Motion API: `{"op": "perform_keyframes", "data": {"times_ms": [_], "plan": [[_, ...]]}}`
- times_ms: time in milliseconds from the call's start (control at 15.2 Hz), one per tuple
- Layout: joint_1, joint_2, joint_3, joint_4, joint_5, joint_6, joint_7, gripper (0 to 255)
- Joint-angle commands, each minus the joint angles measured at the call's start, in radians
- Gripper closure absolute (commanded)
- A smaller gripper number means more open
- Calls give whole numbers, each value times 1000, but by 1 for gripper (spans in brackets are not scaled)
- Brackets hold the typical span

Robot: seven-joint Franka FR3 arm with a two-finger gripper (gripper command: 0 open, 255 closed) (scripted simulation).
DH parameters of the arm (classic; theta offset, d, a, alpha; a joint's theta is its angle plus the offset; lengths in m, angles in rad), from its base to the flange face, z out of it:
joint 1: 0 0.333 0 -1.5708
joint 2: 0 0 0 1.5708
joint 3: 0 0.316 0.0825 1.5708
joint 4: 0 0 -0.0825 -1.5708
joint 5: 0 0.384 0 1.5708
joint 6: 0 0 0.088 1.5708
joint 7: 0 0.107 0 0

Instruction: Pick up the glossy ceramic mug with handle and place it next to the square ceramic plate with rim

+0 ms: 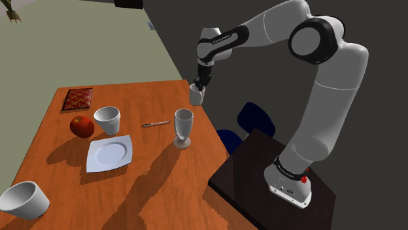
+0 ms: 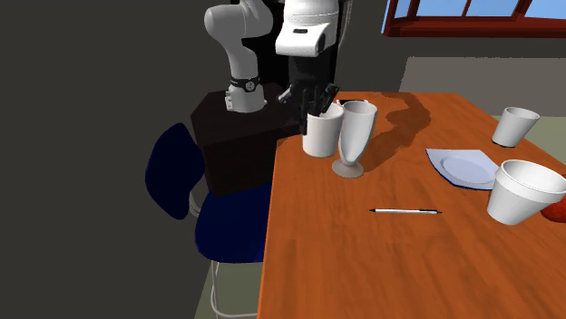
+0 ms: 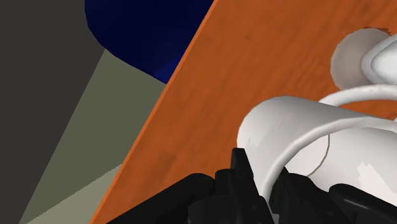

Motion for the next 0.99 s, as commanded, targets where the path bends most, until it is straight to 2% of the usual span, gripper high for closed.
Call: {"op": "perform_keyframes", "data": {"times_ms": [0, 462, 924], "plan": [[22, -20, 12, -19, -5, 2, 36, 255], [121, -71, 72, -90, -17, 32, 198, 255], [217, -80, 137, -104, -27, 46, 363, 255]]}}
